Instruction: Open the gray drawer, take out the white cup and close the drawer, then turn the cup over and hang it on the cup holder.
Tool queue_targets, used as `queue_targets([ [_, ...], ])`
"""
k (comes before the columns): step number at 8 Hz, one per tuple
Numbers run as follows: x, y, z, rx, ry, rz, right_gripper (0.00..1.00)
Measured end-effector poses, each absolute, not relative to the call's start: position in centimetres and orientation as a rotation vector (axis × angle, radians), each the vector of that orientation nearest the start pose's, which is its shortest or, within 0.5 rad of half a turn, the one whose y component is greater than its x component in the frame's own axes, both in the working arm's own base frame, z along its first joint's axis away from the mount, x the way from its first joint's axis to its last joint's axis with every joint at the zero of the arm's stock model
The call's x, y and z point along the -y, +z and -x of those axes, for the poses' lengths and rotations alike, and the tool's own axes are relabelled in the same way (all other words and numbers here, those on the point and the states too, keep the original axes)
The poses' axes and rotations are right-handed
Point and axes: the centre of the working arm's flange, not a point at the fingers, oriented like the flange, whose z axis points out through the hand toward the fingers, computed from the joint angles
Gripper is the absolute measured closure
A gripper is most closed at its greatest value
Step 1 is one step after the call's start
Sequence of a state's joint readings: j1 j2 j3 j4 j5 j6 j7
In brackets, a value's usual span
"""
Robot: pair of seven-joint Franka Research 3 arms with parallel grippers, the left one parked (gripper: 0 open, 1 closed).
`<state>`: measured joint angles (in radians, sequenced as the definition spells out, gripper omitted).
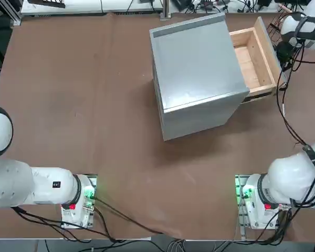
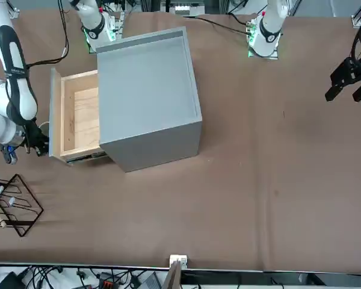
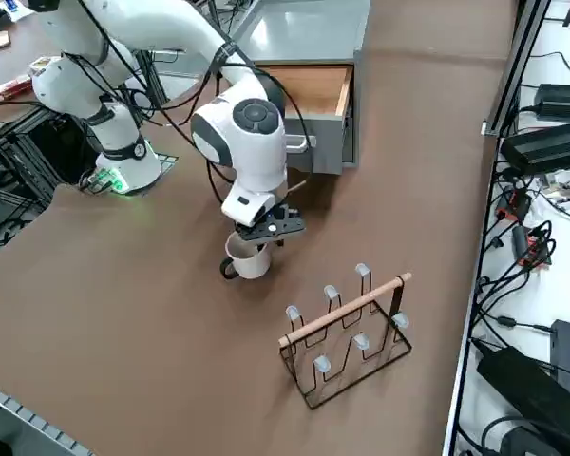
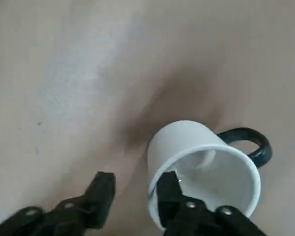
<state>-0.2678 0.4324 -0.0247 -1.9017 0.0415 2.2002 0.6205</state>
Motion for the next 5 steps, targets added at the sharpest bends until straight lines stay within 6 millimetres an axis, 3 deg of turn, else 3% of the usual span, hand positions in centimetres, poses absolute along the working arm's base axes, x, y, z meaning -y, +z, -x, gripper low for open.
queue_targets([
  [2,16.8,30.9,-59.5,-1.393,0.272,2.806,0.04],
  [4,16.3,36.6,-59.6,-1.349,0.324,2.789,0.01],
  [5,16.0,38.3,-59.6,-1.269,0.337,2.800,0.03],
])
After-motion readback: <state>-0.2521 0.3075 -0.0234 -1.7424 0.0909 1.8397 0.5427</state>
